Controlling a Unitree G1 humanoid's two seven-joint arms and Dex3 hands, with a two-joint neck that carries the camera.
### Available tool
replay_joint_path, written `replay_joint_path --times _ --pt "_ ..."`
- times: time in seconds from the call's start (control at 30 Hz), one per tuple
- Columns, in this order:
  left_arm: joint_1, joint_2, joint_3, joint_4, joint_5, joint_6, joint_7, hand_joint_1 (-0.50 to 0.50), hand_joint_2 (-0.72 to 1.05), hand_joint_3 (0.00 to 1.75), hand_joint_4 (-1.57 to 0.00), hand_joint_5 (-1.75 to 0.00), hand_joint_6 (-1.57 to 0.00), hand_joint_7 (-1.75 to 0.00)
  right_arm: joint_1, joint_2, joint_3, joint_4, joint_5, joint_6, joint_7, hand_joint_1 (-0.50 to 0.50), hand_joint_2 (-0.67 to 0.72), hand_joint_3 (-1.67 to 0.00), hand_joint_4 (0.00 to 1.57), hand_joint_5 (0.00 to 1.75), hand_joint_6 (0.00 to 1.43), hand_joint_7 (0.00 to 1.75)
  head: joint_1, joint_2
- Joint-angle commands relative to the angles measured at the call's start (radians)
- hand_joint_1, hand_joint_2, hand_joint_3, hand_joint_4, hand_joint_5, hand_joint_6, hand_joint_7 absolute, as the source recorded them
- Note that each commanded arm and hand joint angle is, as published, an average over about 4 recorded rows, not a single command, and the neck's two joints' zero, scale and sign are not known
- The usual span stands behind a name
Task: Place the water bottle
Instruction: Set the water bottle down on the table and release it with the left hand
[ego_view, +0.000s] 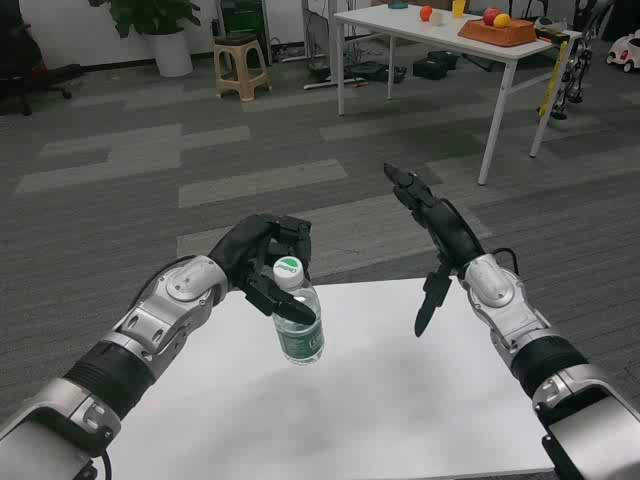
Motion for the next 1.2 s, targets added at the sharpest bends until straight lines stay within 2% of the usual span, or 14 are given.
replay_joint_path --times 0.03,0.87,1.2 --pt "0.047 0.014 0.043 -0.075 0.031 0.022 -0.009 0.10 0.43 0.44 -1.57 -1.75 -1.39 -1.70 0.003 0.002 -0.006 -0.038 0.004 -0.006 -0.008 -0.46 0.66 0.00 0.00 0.00 0.00 0.00 -0.002 0.016" --pt "0.047 0.013 0.049 -0.071 0.051 0.021 -0.009 0.09 0.43 0.44 -1.57 -1.75 -1.39 -1.68 0.003 0.004 -0.008 -0.036 0.004 -0.006 -0.008 -0.46 0.66 0.00 0.00 0.00 0.00 0.00 -0.003 0.006" --pt "0.081 0.013 0.118 -0.060 0.124 0.018 -0.007 0.08 0.43 0.44 -1.57 -1.75 -1.39 -1.68 0.003 0.002 -0.011 -0.036 0.004 -0.006 -0.008 -0.46 0.66 0.00 0.00 0.00 0.00 0.00 -0.003 0.006"
